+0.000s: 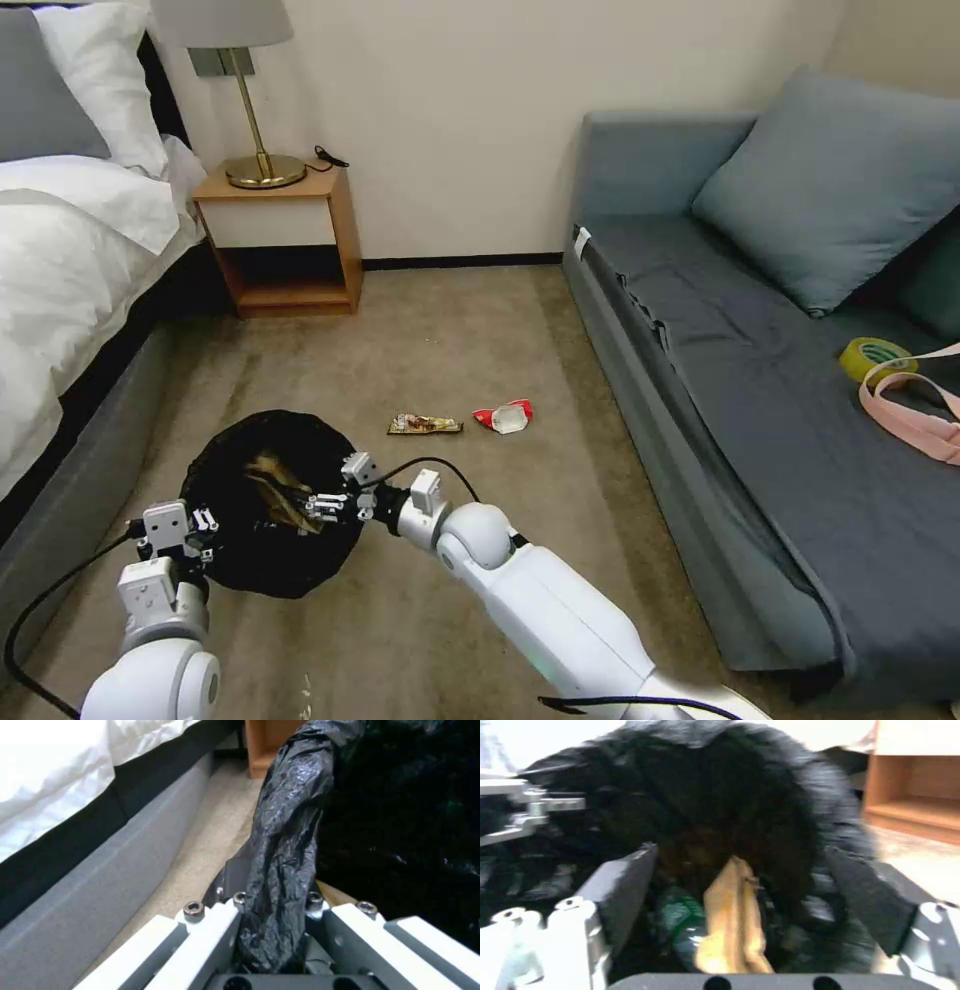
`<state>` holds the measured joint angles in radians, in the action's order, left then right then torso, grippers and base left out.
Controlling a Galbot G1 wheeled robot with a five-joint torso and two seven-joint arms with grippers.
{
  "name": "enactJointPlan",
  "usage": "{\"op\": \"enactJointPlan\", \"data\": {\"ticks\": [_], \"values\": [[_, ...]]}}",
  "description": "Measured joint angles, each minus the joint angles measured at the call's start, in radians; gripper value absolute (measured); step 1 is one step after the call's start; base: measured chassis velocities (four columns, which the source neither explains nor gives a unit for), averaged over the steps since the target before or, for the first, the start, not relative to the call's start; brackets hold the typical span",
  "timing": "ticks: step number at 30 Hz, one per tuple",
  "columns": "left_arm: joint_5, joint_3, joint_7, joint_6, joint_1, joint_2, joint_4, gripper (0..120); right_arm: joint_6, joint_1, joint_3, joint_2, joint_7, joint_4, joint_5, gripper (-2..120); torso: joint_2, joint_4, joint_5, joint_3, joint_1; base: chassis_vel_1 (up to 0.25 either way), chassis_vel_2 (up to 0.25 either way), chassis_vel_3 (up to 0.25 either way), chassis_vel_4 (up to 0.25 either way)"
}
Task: Pick up the trash bin, then pick up the garbage on the floor and place it into the trash bin.
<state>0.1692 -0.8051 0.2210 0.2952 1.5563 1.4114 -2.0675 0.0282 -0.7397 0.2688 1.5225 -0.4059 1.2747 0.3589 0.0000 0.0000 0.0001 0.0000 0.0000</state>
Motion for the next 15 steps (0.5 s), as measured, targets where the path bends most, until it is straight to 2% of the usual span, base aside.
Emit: {"op": "enactJointPlan", "data": {"ticks": [2, 3, 5, 10, 15], "values": [[0.003, -0.005, 0.003, -0.001, 0.001, -0.002, 0.002, 2, -0.005, -0.004, -0.011, -0.015, 0.033, 0.011, 0.002, 95, 0.000, 0.0000, 0.0000, 0.000, 0.000, 0.000, 0.000, 0.000, 0.000], [0.006, -0.012, 0.007, -0.003, 0.001, -0.006, 0.008, 2, 0.022, -0.010, -0.020, -0.037, 0.069, 0.014, 0.005, 99, 0.000, 0.0000, 0.0001, 0.000, 0.000, 0.000, 0.000, 0.000, 0.000], [0.008, -0.019, 0.010, -0.012, 0.002, -0.007, 0.015, 2, 0.060, -0.021, -0.036, -0.060, 0.090, 0.008, 0.002, 99, 0.000, 0.0000, 0.0000, 0.000, 0.000, 0.000, 0.000, 0.000, 0.000], [0.020, -0.032, 0.015, -0.019, 0.009, -0.008, 0.020, 2, 0.092, -0.048, -0.091, -0.086, 0.105, -0.031, -0.026, 100, 0.000, 0.0000, 0.0001, 0.000, 0.000, 0.000, 0.000, 0.000, 0.000], [0.039, -0.047, 0.016, -0.021, 0.021, -0.012, 0.010, 2, 0.113, -0.064, -0.208, -0.109, 0.187, -0.156, -0.103, 100, 0.000, 0.0000, 0.0002, 0.000, 0.000, 0.000, 0.000, 0.000, 0.000]]}}
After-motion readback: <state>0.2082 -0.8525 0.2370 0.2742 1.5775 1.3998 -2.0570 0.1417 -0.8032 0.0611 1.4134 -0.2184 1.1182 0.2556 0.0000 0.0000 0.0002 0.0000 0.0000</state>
